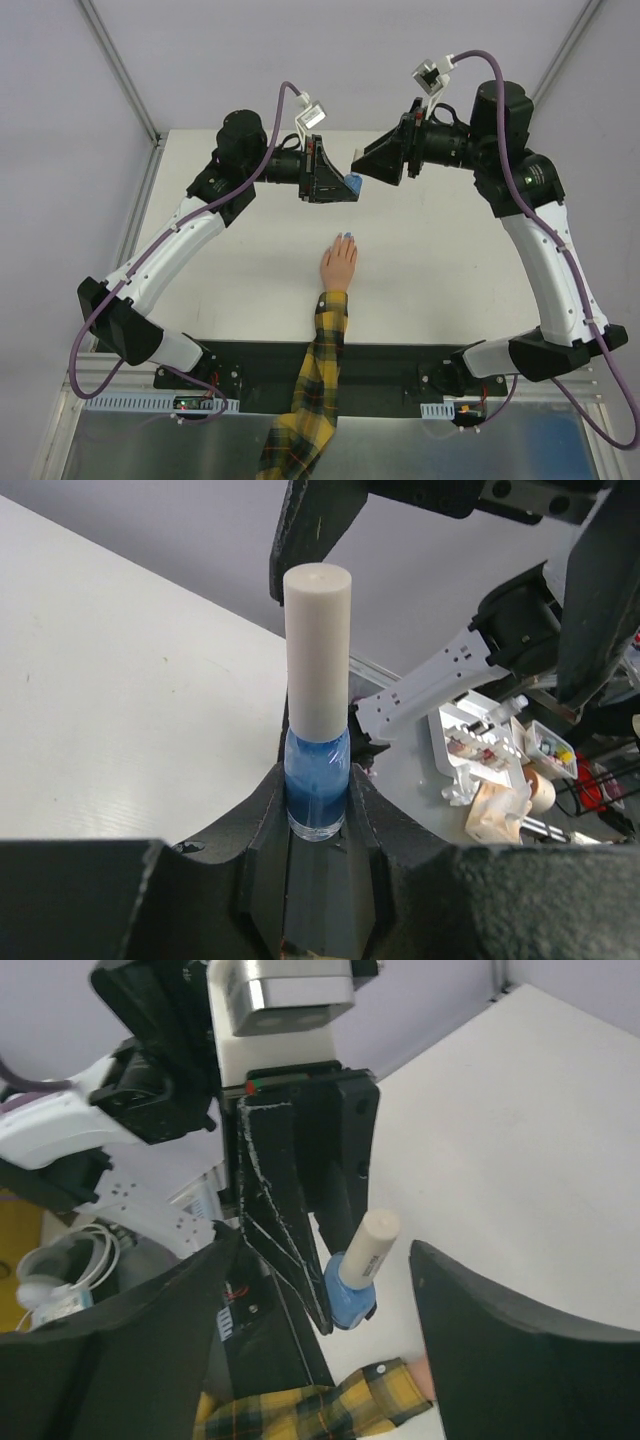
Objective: Paint the nails
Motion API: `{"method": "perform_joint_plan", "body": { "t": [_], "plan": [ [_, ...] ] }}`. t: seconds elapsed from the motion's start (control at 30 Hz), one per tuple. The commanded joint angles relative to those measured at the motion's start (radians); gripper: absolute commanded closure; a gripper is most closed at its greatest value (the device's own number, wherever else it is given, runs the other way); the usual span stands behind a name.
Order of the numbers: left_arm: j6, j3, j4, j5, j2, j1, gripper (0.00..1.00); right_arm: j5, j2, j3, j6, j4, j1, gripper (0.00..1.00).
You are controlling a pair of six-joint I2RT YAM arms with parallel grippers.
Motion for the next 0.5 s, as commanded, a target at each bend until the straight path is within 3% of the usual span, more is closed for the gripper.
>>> {"method": "perform_joint_plan", "body": {
  "t": [0.0, 0.07, 0.33, 0.43, 0.47],
  "plan": [
    [-0.036, -0.004, 0.104, 0.104, -0.046, -0.003, 1.00, -0.270, 0.027, -0.031, 0.170, 0.233, -0.025, 0.32],
    [-0.045, -0.005, 0.113, 0.114, -0.043, -0.003, 1.00, -0.294, 0.042, -0.039, 0.210, 0.262, -0.023, 0.40],
    [-0.077, -0.007, 0.156, 0.144, -0.043, -0.005, 1.00, -0.318, 0.064, -0.065, 0.229, 0.301, -0.025, 0.44],
    [-0.080, -0.007, 0.159, 0.139, -0.043, -0.005, 1.00, -0.324, 0.067, -0.073, 0.235, 0.305, -0.025, 0.62],
    [-0.077, -0.005, 0.159, 0.133, -0.044, -0.005, 1.00, -0.318, 0.064, -0.077, 0.233, 0.304, -0.025, 0.77]
  ]
}}
